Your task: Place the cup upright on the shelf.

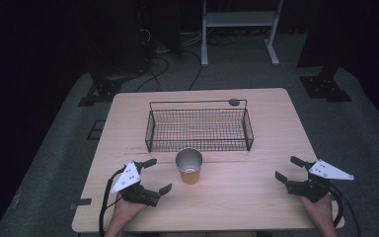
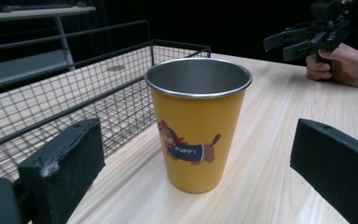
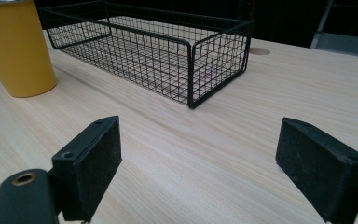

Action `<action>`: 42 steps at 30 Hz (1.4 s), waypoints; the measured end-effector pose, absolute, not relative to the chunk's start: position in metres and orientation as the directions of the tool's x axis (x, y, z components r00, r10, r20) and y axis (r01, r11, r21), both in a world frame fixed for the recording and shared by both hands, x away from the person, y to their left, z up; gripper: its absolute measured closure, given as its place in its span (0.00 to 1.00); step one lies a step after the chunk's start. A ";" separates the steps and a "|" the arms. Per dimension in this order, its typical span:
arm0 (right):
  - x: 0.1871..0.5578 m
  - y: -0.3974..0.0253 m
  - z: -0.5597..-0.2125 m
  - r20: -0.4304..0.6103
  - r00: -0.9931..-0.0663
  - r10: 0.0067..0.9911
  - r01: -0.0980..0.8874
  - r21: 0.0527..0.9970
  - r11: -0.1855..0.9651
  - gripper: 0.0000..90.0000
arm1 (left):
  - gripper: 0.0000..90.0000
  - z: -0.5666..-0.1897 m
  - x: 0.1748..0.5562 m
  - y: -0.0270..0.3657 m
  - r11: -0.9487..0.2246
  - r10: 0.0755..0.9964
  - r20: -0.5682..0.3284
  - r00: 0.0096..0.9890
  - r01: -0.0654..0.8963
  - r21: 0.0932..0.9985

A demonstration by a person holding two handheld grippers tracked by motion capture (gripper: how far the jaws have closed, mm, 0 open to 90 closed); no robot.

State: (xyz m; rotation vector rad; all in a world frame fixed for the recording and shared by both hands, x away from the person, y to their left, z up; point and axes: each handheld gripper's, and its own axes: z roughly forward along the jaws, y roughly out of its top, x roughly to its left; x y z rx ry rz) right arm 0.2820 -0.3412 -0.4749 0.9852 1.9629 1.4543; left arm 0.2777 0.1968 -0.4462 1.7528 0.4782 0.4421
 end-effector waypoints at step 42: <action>0.282 -0.341 -0.475 0.021 -0.622 0.783 0.246 0.954 0.170 0.14 | 0.02 -0.456 0.320 0.124 -0.258 0.511 0.021 0.860 0.130 0.957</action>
